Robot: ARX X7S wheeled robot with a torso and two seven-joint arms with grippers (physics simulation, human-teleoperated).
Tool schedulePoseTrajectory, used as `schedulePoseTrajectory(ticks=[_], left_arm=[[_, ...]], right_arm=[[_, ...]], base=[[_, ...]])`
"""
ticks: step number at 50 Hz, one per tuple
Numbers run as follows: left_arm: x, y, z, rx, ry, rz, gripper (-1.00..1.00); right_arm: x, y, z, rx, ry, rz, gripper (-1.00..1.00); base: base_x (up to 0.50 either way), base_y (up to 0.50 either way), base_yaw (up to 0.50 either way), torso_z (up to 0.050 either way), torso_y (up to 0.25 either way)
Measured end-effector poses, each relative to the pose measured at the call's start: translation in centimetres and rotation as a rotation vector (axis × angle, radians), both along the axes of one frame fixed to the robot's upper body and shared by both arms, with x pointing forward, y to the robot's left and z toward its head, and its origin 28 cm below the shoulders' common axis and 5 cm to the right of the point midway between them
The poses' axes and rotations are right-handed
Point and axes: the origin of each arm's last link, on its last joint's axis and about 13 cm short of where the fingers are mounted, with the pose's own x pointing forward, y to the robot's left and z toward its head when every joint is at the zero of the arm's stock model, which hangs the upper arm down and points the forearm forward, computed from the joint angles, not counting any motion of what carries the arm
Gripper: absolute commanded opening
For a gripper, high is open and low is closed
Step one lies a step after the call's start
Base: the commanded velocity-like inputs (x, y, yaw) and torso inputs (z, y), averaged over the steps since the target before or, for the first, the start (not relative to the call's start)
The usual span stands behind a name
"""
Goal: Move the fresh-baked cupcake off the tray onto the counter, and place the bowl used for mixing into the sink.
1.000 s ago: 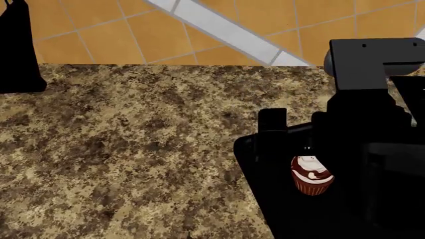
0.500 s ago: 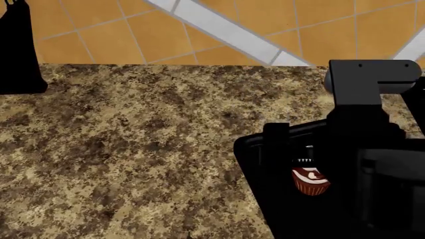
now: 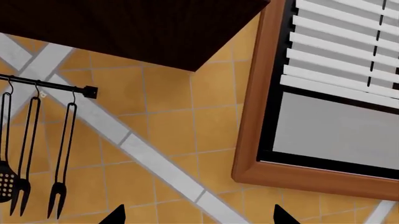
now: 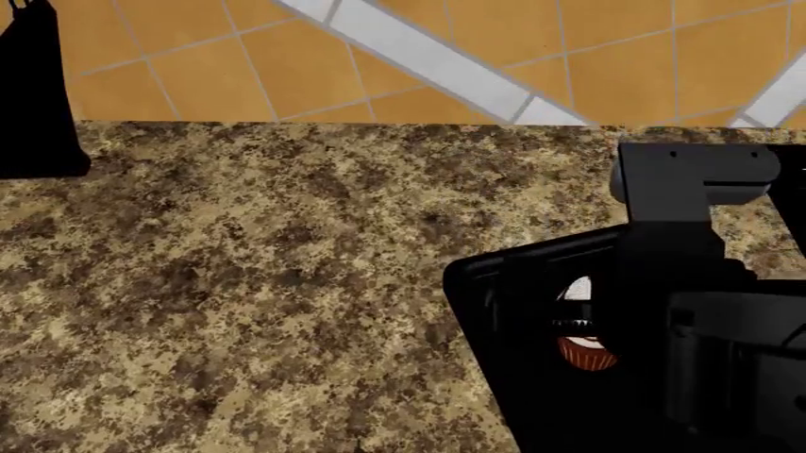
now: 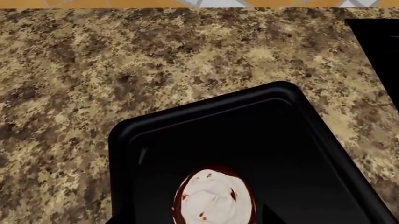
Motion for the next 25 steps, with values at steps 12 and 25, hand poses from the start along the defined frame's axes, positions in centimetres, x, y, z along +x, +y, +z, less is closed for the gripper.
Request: schedulePoseTrajectory(ticks=[12, 25], left_arm=[[0.0, 0.0, 0.0, 0.000, 0.000, 0.002, 1.00], [0.0, 0.0, 0.0, 0.000, -0.001, 0.001, 1.00]], right_arm=[[0.3, -0.3, -0.8, 0.006, 0.021, -0.011, 1.00], [0.6, -0.4, -1.4, 0.003, 0.038, -0.017, 1.00]], base=[[0.00, 0.00, 0.00, 0.000, 0.000], [0.00, 0.00, 0.00, 0.000, 0.000]])
